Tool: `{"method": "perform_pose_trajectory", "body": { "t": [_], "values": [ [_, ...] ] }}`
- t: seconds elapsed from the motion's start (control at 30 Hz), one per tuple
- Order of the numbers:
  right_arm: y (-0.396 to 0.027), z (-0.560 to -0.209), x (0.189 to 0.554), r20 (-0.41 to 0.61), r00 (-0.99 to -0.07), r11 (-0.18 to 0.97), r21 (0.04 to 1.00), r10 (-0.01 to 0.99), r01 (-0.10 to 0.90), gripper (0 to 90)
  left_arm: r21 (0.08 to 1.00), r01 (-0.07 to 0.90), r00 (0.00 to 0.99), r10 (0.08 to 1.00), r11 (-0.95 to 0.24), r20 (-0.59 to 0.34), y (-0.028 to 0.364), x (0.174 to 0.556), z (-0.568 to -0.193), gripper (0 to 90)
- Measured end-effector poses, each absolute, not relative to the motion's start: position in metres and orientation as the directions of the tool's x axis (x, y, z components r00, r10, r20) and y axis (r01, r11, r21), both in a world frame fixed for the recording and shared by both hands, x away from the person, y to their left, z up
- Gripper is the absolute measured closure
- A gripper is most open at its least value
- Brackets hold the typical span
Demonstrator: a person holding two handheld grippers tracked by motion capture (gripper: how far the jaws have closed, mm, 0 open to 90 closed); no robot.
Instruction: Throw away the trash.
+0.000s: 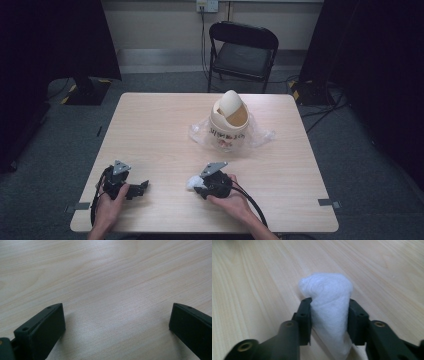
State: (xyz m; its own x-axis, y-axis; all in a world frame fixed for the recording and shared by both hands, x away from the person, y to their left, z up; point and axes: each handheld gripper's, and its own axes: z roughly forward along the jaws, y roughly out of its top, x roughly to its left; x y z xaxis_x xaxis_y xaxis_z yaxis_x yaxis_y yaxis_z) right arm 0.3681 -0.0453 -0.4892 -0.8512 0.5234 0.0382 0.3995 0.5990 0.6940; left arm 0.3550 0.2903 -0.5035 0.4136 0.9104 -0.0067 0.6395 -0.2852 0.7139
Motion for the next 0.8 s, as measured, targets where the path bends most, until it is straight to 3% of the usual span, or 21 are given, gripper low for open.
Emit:
{"method": "perform_pose_trajectory", "body": {
  "t": [0.2,0.8],
  "values": [
    [-0.048,-0.489,0.371,0.064,-0.843,0.581,0.697,0.534,0.421,72.4,0.714,0.640,0.413,0.911,-0.285,-0.007,0.290,0.355,-0.503,0.0],
    [-0.073,-0.467,0.386,0.113,-0.808,0.475,0.758,0.578,0.446,75.6,0.715,0.639,0.411,0.912,-0.283,-0.006,0.290,0.355,-0.504,0.0]
  ]
}}
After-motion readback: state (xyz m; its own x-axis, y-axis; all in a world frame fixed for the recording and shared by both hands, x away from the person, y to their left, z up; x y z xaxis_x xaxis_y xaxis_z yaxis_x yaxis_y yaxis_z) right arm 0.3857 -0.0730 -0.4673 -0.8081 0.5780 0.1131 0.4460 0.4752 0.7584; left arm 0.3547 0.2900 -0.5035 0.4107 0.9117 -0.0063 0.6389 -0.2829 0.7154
